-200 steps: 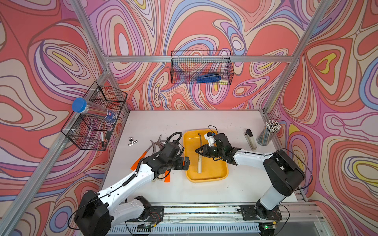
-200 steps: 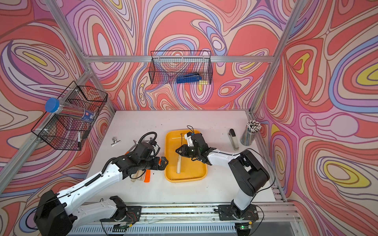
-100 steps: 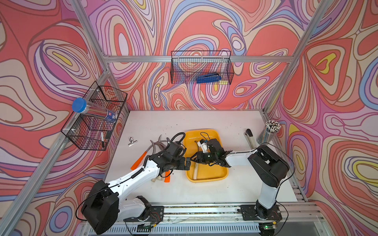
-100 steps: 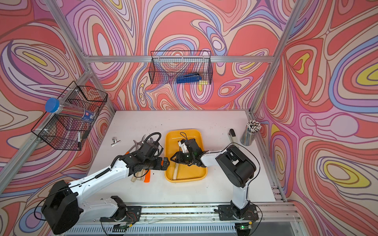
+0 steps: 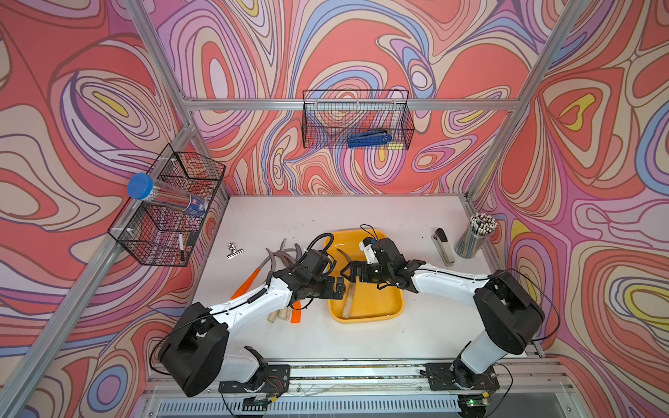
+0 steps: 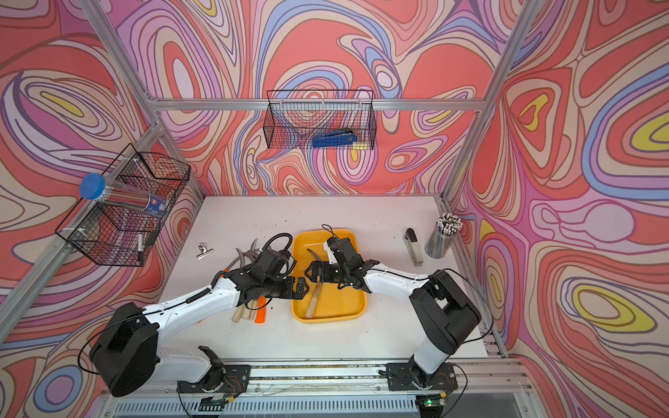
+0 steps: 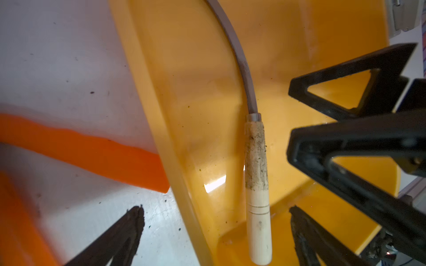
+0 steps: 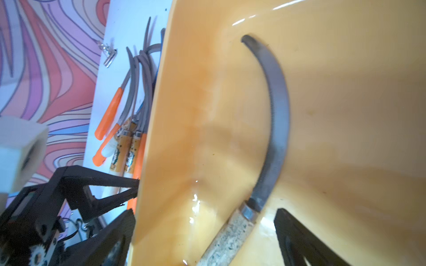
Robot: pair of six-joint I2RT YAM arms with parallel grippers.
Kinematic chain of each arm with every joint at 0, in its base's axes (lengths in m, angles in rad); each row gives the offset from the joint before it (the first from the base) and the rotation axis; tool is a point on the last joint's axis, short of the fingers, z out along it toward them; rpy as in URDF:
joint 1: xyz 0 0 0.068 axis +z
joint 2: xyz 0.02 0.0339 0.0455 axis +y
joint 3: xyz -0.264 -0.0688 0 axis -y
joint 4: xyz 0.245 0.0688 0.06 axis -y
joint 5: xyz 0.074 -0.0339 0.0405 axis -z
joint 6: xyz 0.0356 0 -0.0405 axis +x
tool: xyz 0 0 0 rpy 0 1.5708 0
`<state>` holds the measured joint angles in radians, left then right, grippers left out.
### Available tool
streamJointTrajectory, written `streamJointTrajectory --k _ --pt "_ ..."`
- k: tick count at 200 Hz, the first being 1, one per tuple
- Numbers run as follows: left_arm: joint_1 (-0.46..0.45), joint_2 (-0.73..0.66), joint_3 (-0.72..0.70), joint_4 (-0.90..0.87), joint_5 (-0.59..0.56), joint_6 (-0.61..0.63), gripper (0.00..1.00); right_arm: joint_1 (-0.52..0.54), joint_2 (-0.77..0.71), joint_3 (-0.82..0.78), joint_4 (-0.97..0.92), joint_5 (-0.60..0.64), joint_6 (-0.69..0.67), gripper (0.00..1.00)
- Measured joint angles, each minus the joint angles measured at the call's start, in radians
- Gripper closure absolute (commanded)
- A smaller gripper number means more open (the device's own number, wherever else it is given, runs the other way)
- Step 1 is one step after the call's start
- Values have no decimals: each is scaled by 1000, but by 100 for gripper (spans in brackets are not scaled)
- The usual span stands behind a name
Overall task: Put small sickles into storage boxes
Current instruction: Move the storage box to the center of the board.
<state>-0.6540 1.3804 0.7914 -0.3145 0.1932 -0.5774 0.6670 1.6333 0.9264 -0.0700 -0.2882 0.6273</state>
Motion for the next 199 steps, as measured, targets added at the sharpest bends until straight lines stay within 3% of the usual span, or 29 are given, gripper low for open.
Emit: streamJointTrajectory --k 65,134,199 --pt "0 151 23 150 115 -33 0 -35 -4 44 -233 221 -33 2" --pt "-50 321 69 341 232 -131 1 -172 -16 15 -340 322 -33 2" --pt "-85 336 150 260 160 -121 1 -212 -84 4 -367 337 -60 2"
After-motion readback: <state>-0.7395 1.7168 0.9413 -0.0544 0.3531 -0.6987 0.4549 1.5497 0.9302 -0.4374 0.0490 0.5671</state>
